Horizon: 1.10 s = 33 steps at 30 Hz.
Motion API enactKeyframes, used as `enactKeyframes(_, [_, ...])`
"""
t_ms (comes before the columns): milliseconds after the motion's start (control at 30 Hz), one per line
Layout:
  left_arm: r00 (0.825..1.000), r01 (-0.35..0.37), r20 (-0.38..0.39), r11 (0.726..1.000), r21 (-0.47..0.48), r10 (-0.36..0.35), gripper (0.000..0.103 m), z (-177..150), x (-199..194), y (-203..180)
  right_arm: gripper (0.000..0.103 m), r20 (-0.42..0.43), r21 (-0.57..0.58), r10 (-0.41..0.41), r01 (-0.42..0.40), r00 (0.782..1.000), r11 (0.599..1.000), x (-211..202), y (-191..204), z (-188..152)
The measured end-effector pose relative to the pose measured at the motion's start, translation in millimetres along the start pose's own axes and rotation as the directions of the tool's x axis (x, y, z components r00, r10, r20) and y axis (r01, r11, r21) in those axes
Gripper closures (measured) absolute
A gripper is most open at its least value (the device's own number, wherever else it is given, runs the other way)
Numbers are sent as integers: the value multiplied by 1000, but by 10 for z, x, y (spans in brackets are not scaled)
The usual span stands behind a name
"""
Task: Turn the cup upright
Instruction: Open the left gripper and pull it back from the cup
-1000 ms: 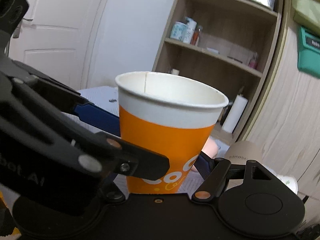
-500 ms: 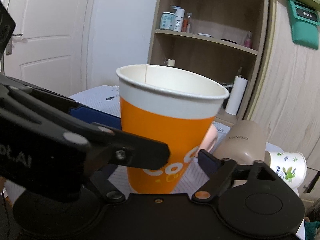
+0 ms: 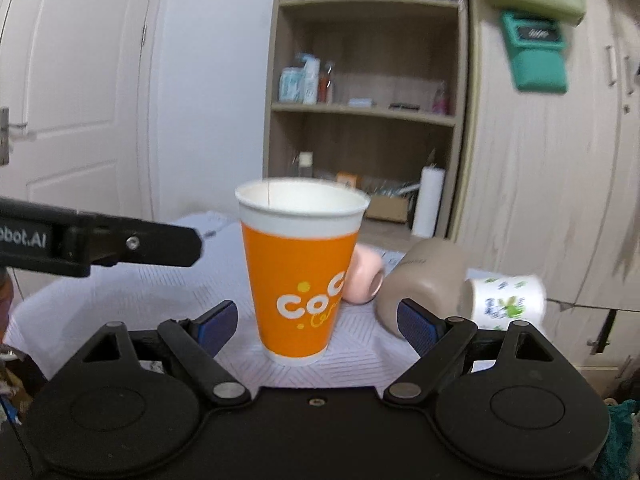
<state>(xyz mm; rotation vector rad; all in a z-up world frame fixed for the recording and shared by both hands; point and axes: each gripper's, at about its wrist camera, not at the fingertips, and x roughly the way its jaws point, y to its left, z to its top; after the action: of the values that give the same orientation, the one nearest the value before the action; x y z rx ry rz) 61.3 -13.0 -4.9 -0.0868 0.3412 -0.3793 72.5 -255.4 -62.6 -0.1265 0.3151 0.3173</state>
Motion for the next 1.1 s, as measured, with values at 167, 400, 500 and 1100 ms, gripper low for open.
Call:
enactKeyframes(167, [996, -56, 73, 998, 21, 54, 25, 37, -344, -94, 13, 73, 7, -50, 49, 996, 999, -362, 58, 49])
enactKeyframes(400, [982, -128, 138, 992, 8, 126, 25, 11, -630, -123, 13, 144, -2, -123, 124, 982, 992, -707, 173, 84])
enactKeyframes(500, [974, -161, 164, 987, 17, 156, 25, -28, -702, -154, 13, 161, 7, -150, 151, 975, 988, -831, 211, 87])
enactKeyframes(1100, [951, -260, 181, 965, 32, 250, 0, -123, -792, -216, 0, 121, 94, -238, 227, 964, 969, -950, 203, 75])
